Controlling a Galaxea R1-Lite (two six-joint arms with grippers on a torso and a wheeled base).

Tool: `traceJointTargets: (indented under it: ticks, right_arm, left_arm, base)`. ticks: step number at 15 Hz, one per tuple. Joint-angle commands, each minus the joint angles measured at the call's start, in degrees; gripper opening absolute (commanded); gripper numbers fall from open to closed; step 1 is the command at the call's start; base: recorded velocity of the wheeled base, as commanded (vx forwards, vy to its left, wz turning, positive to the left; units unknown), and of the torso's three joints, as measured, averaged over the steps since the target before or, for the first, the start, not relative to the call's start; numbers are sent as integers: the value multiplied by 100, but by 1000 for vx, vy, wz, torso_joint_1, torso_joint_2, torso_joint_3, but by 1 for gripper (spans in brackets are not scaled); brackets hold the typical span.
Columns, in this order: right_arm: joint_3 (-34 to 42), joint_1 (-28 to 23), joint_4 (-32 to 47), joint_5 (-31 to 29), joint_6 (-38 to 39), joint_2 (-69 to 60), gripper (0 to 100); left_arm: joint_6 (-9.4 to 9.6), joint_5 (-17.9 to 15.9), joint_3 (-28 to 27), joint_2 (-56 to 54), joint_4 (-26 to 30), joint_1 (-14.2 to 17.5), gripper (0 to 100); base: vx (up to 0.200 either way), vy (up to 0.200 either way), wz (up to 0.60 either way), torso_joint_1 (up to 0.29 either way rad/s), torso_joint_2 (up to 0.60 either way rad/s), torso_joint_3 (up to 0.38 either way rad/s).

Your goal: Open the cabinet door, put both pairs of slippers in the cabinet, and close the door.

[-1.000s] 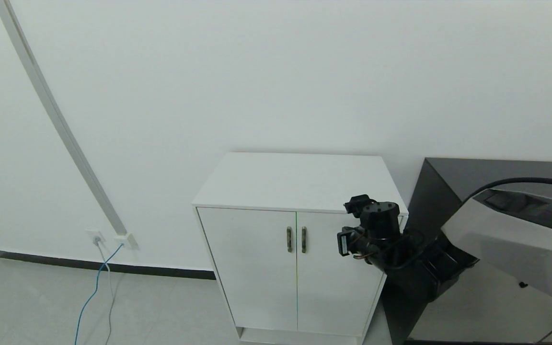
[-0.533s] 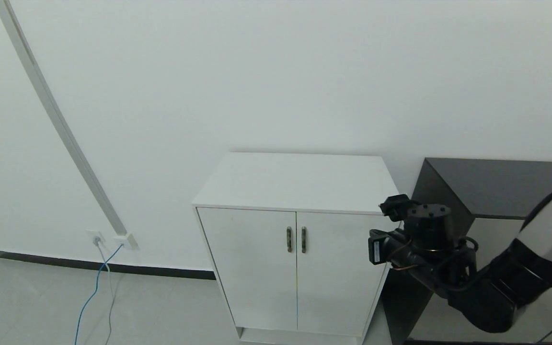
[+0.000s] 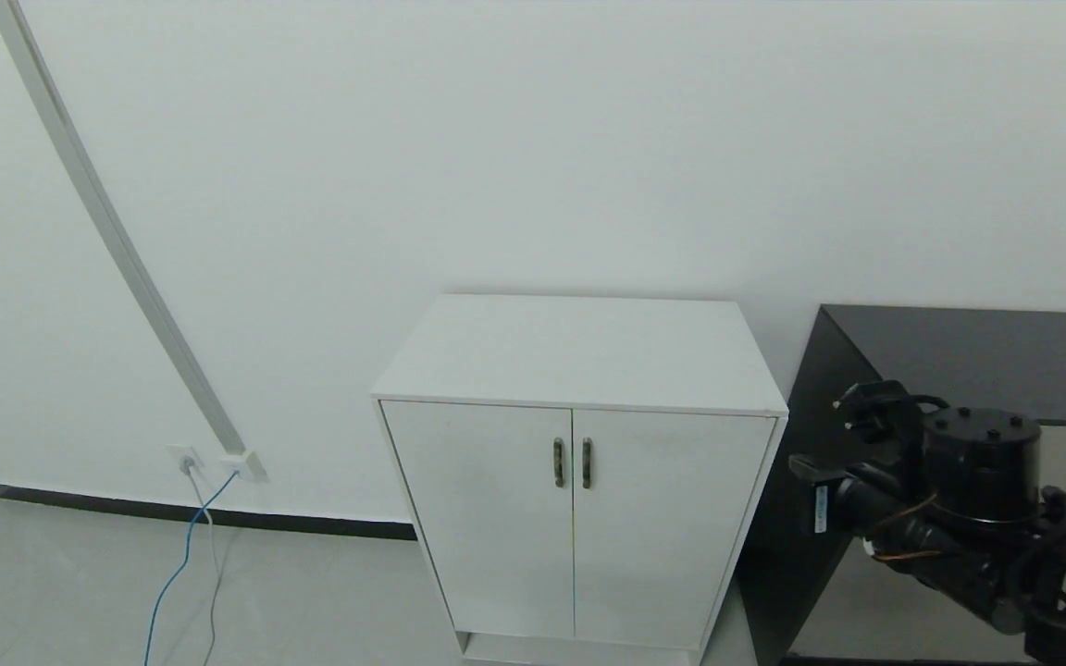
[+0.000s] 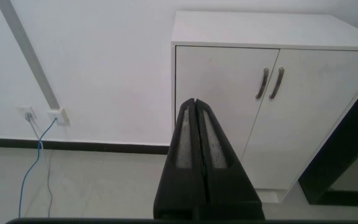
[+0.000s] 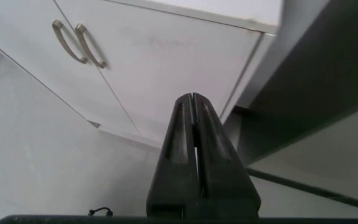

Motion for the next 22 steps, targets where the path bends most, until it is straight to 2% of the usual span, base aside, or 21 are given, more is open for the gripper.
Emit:
traceJointTargets:
  ticks: [1,9,13,15,22]
  right_arm:
    - [493,-166,-2,-3,-7,-747,0]
    - [1811,-869,33,15,-16,-2400,0]
    - [2374,-896,42,6,-25,-2997,0]
    - [2409,-984,376,6,-7,-3331,0]
    - [2339,-1045,2626,103,-60,-5493,0]
  left_arm:
    - [-1,2,1,7,-1,4,0]
    - [-1,2,1,7,-1,4,0]
    - [-1,11,1,7,-1,4,0]
    - [-1,2,1,7,-1,4,0]
    - [-1,2,1,7,-1,4,0]
  base:
    - [0,0,0,0,0,0]
    - [0,0,0,0,0,0]
    - [0,0,0,0,0,0]
    - [0,0,0,0,0,0]
    - [0,0,0,0,0,0]
